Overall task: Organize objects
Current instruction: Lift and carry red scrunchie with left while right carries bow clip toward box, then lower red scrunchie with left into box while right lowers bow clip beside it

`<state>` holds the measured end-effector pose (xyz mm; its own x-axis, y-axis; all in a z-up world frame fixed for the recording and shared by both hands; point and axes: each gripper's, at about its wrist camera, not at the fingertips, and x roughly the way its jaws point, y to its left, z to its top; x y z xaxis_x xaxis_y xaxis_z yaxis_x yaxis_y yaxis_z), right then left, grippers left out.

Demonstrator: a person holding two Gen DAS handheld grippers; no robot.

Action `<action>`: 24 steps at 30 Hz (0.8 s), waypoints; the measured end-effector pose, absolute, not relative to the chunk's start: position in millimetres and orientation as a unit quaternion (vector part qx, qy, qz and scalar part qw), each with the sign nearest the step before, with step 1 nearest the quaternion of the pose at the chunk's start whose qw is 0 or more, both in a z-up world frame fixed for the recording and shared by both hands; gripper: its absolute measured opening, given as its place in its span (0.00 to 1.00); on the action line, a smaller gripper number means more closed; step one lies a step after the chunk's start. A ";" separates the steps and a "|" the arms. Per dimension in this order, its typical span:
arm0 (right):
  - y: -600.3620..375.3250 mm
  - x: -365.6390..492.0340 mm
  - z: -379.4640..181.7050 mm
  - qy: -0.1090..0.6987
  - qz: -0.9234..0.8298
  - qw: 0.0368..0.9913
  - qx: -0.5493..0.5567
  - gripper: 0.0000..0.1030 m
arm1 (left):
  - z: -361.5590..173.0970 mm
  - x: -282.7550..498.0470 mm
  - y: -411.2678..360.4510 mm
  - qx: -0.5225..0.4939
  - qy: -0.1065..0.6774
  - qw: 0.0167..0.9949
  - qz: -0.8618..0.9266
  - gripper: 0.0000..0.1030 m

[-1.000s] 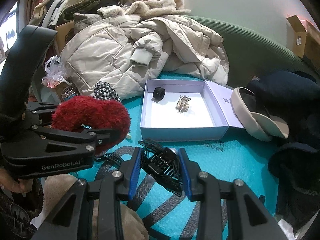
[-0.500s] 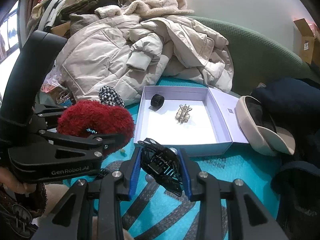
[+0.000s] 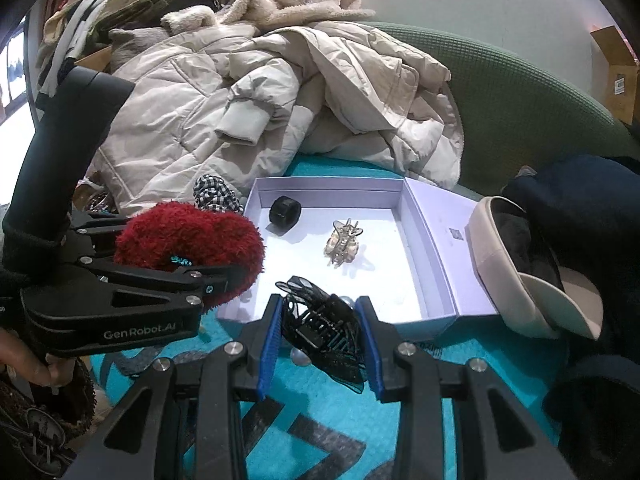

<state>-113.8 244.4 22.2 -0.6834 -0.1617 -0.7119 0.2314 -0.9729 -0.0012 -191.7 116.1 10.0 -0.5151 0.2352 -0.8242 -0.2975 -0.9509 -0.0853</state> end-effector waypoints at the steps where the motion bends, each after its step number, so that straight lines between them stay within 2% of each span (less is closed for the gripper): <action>1: 245.6 -117.2 20.3 0.045 -0.916 0.107 0.383 0.35 | 7.5 -197.3 117.3 -0.468 0.032 0.153 0.870 0.44; 24: 271.5 -197.4 -3.6 0.045 -0.915 0.098 0.388 0.35 | -28.9 -286.0 132.3 -0.476 0.040 0.125 0.870 0.44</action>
<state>-197.4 271.5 -3.6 -0.6796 -0.1442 -0.7193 0.2133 -0.9770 -0.0057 -286.0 132.3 -28.9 -0.5166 0.1782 -0.8375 -0.2550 -0.9657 -0.0482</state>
